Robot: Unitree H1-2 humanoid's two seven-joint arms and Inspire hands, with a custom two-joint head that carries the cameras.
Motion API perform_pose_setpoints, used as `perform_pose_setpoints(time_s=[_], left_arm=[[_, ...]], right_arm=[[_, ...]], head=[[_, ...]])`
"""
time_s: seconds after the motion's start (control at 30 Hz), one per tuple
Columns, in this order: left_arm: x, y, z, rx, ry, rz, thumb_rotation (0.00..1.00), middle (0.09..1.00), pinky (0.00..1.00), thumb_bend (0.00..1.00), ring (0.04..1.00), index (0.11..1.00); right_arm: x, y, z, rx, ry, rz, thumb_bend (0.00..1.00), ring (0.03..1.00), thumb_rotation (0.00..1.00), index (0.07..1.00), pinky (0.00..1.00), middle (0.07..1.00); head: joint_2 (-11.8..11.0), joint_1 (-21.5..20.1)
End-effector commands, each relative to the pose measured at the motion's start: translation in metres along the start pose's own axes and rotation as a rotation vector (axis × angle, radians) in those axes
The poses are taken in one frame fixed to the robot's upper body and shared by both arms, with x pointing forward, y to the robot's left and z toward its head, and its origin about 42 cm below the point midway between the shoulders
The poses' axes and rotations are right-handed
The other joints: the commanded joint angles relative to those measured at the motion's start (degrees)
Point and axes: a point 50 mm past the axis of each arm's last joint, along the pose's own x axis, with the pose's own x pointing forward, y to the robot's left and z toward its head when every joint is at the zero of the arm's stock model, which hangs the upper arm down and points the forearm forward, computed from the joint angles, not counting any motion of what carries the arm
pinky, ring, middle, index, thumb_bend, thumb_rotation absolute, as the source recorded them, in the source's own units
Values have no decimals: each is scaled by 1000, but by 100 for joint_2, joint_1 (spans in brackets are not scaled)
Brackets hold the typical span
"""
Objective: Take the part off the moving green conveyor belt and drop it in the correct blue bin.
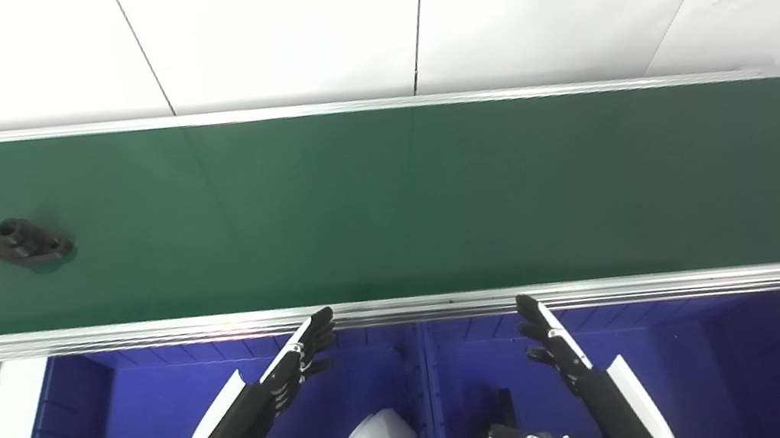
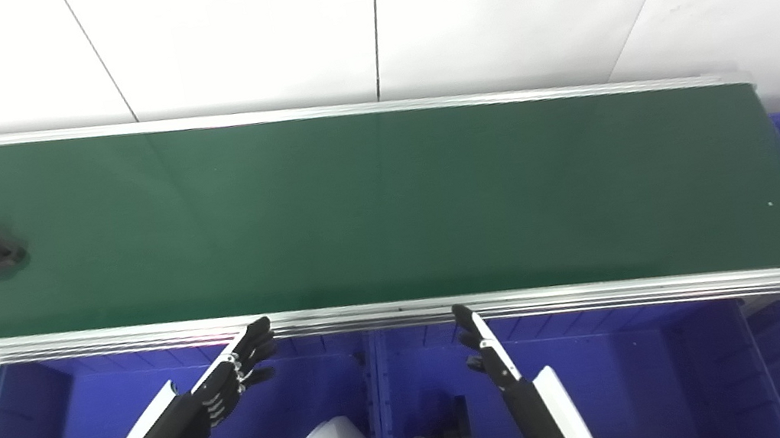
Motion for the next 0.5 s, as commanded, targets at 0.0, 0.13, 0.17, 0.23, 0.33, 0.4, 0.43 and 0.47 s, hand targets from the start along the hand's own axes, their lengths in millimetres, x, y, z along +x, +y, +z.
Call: perform_pose_setpoints(time_s=[0.0,0.13,0.17,0.23,0.33,0.4,0.43,0.47], left_arm=[[4,2,5,29,-40,6,708,1000,921,756,969,1000],[11,-1,3,38,-50,-3,700,1000,929,766,979,1000],[13,-2,3,37,-49,-3,700,1000,930,769,980,1000],[15,-3,2,34,-49,-6,697,1000,935,774,988,1000],[20,-8,1,28,-55,-12,687,1000,938,770,995,1000],[22,-14,-1,30,-56,-14,684,1000,933,769,993,1000],[24,-16,-2,33,-56,-15,690,1000,924,774,988,1000],[25,-18,-3,35,-56,-15,695,1000,899,779,973,1000]], right_arm=[[0,-1,8,1,-92,-25,697,939,495,981,857,965],[1,-5,6,-28,-89,-32,694,927,493,975,848,959],[1,-6,6,-23,-86,-36,694,927,492,974,848,959],[1,-7,5,-19,-79,-42,703,926,486,973,839,958],[-1,-11,1,-37,-81,-48,700,929,492,974,845,958],[-3,-15,-4,-52,-81,-54,694,922,496,970,837,954],[-4,-17,-6,-52,-78,-56,696,918,499,968,835,950],[-4,-18,-7,-50,-76,-57,694,914,489,968,834,946]], head=[[-5,7],[15,215],[1,328],[-3,508],[-180,991],[-383,1460],[-457,1611],[-457,1611]])
